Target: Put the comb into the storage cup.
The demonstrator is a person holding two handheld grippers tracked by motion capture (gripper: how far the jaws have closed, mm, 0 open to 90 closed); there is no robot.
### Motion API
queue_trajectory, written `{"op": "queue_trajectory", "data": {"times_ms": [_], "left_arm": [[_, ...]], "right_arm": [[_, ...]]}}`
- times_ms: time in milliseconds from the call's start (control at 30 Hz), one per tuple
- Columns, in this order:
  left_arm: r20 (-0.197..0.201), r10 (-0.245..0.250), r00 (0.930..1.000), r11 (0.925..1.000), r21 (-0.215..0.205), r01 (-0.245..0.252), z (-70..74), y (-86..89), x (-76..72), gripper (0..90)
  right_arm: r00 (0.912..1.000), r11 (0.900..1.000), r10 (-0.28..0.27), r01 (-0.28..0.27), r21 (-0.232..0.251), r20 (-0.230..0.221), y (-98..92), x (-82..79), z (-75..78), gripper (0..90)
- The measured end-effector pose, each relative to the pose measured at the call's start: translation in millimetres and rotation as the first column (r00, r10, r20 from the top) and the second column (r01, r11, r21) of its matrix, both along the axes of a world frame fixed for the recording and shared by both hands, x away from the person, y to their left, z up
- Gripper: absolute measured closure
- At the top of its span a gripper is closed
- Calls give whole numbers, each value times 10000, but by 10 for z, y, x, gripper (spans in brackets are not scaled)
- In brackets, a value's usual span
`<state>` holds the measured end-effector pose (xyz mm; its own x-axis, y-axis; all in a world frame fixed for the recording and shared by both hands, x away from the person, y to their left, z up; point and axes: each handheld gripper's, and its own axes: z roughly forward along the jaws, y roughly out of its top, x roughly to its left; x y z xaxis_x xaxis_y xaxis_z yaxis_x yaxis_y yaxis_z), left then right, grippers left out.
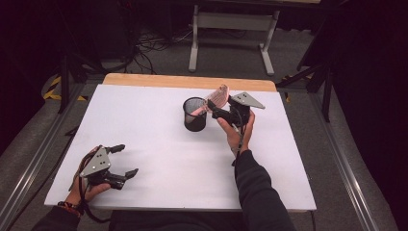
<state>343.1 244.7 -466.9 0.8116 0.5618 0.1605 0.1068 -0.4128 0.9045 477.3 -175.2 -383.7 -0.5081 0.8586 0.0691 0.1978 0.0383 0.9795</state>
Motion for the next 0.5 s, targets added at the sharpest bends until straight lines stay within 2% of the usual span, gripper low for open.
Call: {"op": "queue_trajectory", "data": {"times_ms": [300,333,500], "left_arm": [[4,3,10000,10000,16,-3,0,4,0,80],[5,19,10000,10000,29,-19,0,7,2,80],[21,26,10000,10000,22,-26,2,4,-3,80]], "right_arm": [[9995,9981,-126,144,-594,301,19,-39,55,244],[9990,9963,-170,205,-837,423,24,-47,69,238],[9979,9939,-290,350,-1044,577,31,-64,92,219]]}}
